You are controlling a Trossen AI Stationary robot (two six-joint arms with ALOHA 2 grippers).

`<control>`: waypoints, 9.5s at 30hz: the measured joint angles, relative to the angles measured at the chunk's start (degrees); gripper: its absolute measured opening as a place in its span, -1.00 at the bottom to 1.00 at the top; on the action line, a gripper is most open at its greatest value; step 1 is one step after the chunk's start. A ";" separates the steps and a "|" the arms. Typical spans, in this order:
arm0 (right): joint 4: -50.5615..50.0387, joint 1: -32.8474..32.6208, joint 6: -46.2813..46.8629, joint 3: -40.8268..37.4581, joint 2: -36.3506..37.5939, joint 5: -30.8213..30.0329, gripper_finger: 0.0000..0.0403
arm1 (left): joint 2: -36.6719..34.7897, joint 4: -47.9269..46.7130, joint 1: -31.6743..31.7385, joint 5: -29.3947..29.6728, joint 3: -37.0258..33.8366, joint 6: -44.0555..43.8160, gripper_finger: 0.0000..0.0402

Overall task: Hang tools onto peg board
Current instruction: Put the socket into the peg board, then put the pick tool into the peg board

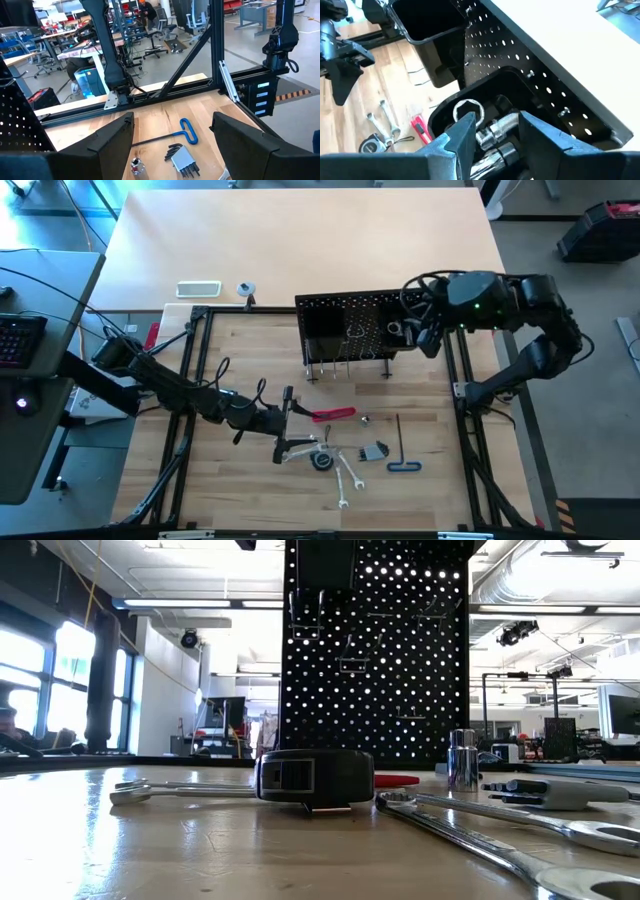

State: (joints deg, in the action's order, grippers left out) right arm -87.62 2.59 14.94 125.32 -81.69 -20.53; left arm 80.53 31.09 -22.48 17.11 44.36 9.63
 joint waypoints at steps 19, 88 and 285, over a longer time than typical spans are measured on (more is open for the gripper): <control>-1.68 -16.27 3.80 2.45 -0.10 -0.32 -0.28 | 0.01 -4.90 -0.01 0.00 0.00 -0.99 0.29; 65.46 -61.24 52.57 -81.24 -0.13 -26.84 -0.28 | 52.81 10.04 11.83 -1.05 28.09 -19.93 -0.47; 4.44 -30.14 9.24 -8.78 7.13 -4.42 -0.15 | 13.33 -47.95 -0.80 11.22 20.94 -5.97 0.22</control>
State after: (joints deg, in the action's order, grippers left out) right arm -83.18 -27.55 24.18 116.53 -74.56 -24.95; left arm 93.86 -16.87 -23.28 28.32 65.30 3.66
